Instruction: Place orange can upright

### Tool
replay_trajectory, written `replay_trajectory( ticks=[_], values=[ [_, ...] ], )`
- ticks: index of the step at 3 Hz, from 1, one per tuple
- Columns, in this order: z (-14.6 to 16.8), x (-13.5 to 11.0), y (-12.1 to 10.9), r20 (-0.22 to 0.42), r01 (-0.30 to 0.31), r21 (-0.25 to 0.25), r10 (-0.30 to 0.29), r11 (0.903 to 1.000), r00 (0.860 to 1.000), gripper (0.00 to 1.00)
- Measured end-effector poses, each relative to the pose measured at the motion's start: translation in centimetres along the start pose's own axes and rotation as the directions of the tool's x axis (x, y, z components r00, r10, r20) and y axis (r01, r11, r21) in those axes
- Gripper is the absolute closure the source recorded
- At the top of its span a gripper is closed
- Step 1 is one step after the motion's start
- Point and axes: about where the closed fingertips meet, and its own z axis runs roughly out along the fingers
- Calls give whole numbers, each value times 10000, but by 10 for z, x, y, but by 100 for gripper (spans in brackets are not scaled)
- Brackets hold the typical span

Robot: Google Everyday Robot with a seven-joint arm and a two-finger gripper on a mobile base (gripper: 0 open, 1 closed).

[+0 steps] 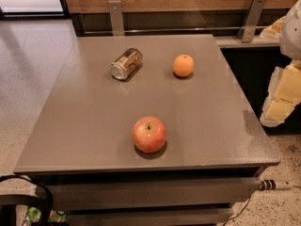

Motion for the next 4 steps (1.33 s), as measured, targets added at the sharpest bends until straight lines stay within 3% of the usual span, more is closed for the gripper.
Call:
replay_trajectory(
  ticks=[1,2,3,4],
  values=[
    [-4,-4,-3,56,19,89,-19,10000,10000,0],
    [-9,-14,-12,274,-154,-195,160,9997,9995,0],
    [-11,-31,-22,1307,-1578,-1059,1711,9818,9765,0],
    [-18,-57,-18,2211,-3228,-1398,3473,9361,9113,0]
  ],
)
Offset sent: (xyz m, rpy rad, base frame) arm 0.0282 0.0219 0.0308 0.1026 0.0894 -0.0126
